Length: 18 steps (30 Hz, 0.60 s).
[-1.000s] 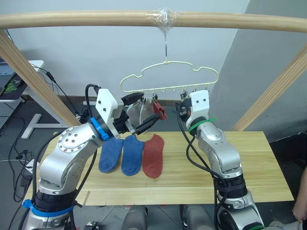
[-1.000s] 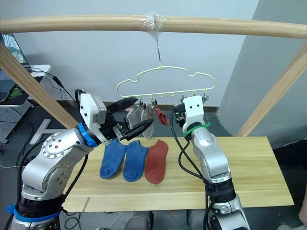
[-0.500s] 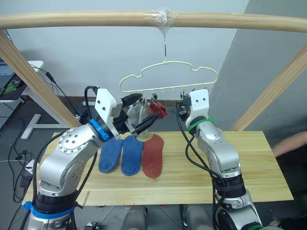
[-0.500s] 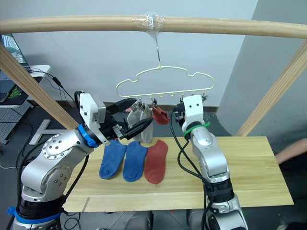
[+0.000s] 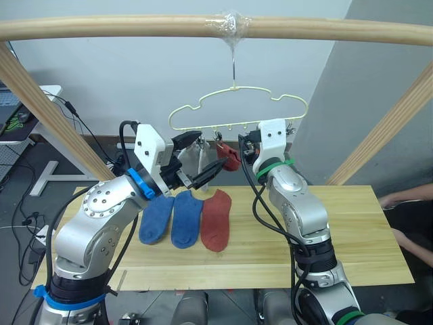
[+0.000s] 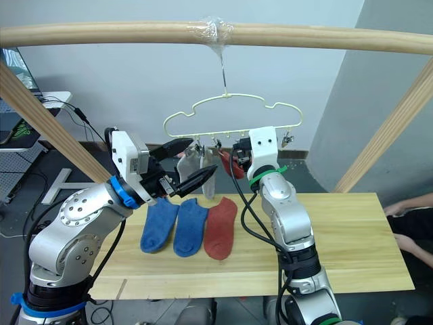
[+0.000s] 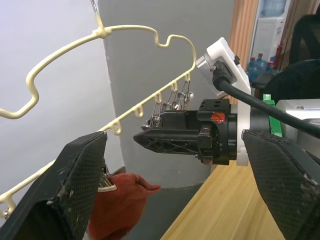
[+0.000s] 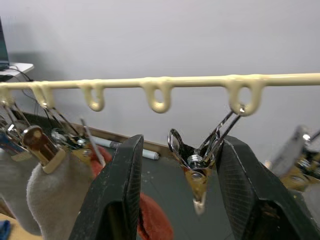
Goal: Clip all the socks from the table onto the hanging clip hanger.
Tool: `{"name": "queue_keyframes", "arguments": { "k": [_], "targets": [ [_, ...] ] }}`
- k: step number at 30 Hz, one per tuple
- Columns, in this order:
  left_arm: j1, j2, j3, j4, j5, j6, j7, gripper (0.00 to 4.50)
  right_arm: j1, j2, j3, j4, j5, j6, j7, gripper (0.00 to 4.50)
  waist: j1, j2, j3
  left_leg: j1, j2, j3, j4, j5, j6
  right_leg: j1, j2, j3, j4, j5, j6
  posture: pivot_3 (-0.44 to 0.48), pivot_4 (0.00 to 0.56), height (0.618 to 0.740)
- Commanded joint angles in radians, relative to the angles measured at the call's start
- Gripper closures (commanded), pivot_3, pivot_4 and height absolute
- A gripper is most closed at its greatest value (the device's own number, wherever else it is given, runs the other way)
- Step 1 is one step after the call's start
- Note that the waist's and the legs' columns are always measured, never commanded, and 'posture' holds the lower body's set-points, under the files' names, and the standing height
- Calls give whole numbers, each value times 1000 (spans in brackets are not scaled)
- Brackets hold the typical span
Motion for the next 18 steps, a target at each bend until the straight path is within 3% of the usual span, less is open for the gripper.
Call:
{"name": "queue_keyframes", "arguments": {
  "k": [1, 18],
  "targets": [
    [-8, -3, 23, -42, -8, -11, 5, 0, -23, 7, -4, -20, 7, -26, 4, 2310, 0, 0, 0, 0, 0, 0, 0, 0, 0, 0, 0, 0, 0, 0, 0, 123, 195, 740],
    [-15, -7, 25, -45, -7, -21, 17, 0, -41, 9, -10, 12, 3, -55, -3, 2310, 0, 0, 0, 0, 0, 0, 0, 0, 0, 0, 0, 0, 0, 0, 0, 130, 193, 740]
  ]
}}
